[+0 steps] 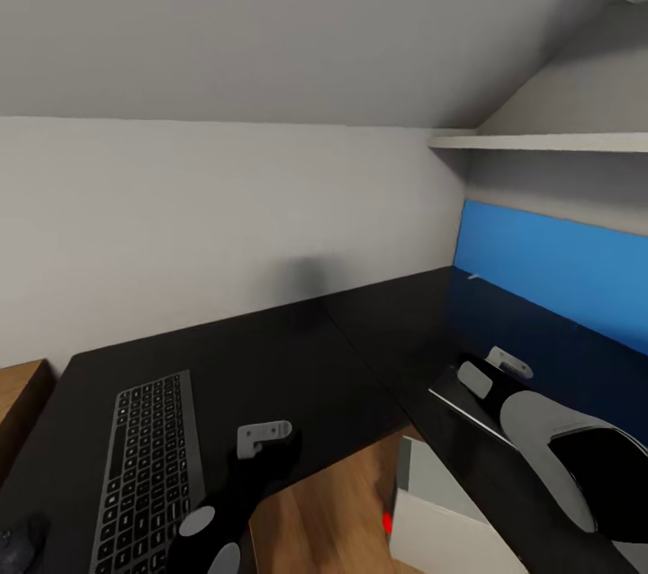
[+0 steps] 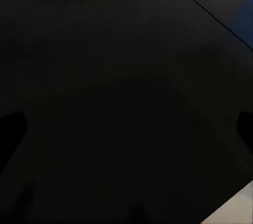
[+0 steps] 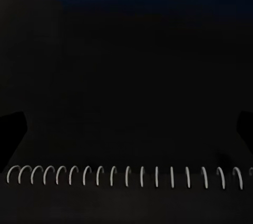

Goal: In the bedroom, organize the workspace by keeping the computer under the desk, ensuring the monitor is on the desk, placing the keyboard on the desk next to the monitor, placing the mouse on the desk next to the keyboard, moving the folder from the swivel chair onto the desk next to the mouse, stacking the notebook on top of the folder with the pen on top of the notebook, and positioning the swivel chair next to the desk.

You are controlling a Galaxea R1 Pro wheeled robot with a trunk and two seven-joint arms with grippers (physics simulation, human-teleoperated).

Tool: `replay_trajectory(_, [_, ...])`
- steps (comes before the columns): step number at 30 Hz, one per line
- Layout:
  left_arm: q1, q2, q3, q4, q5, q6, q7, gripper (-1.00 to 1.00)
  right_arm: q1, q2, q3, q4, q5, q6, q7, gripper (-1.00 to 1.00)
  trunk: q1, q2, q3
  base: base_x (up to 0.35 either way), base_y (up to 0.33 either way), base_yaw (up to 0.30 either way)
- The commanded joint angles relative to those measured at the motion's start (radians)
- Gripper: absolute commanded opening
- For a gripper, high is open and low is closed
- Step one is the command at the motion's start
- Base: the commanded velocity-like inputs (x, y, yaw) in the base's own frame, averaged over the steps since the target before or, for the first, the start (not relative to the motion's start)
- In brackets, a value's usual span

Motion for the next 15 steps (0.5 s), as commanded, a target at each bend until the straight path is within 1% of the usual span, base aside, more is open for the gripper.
replay_trajectory(1, [-0.001, 0.000, -0.001, -0.001, 0.010, 0.002, 0.009, 1.00, 0.000, 0.000, 0.007, -0.001, -0.011, -0.004, -0.003, 1.00, 0.004, -0.008, -0.004, 0.000, 0.000, 0.000])
replay_trajectory(15, [-0.001, 0.000, -0.001, -0.001, 0.010, 0.002, 0.009, 1.00, 0.000, 0.001, 0.007, -0.001, -0.011, -0.004, -0.003, 1.00, 0.058, -0.106, -0.048, 0.000, 0.000, 0.000])
